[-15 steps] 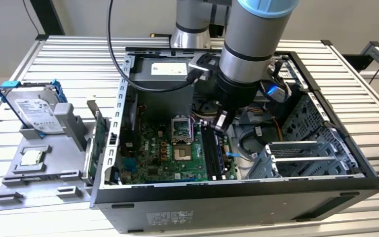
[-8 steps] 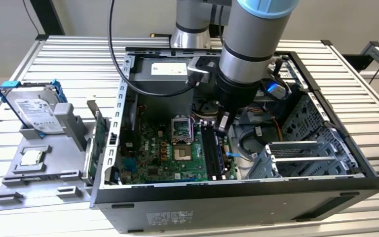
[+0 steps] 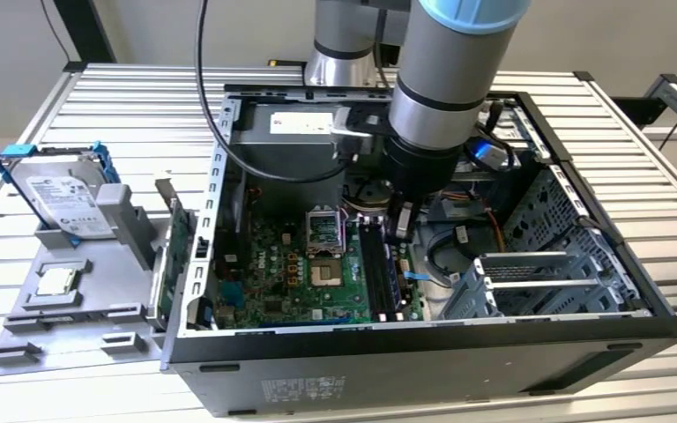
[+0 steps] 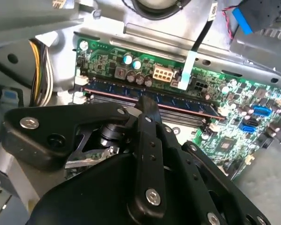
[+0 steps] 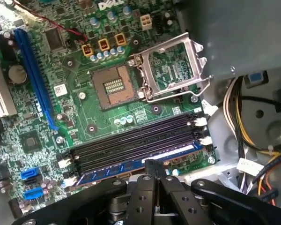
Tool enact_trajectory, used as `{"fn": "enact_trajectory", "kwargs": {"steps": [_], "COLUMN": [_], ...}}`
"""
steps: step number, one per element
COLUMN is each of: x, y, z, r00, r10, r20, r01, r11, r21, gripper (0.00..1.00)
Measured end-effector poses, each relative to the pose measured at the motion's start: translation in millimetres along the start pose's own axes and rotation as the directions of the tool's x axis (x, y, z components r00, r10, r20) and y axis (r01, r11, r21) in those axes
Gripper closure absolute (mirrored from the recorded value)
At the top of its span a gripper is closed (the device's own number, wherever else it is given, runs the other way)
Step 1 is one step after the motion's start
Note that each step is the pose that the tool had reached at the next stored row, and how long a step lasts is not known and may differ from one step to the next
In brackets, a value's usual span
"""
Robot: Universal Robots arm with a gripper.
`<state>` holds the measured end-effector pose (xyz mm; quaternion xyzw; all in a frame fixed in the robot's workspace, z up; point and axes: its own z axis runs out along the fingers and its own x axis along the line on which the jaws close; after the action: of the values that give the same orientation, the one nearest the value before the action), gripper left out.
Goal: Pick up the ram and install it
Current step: 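Press down the ram until it locks into place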
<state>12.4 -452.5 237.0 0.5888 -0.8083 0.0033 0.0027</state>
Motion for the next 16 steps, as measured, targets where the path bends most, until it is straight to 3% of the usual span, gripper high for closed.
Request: {"fn": "enact_trajectory", "kwargs": {"steps": [4,8,12,16], "x": [0.1,0.1,0.1,0.1], "y": [0.3,0.3,0.3,0.3], "z": [0.2,0.4,0.6,1.4], "r00": [0.9976,0.9901,0.9773,0.9589], "r10": [-0.069,-0.140,-0.212,-0.284], "r20": [0.0001,0.0002,0.0004,0.0003], "r01": [0.069,0.140,0.212,0.284], "r11": [0.9976,0.9901,0.9773,0.9589], "r21": [0.0006,0.0012,0.0018,0.0025], "gripper": [1.00,1.00,1.00,1.00]}}
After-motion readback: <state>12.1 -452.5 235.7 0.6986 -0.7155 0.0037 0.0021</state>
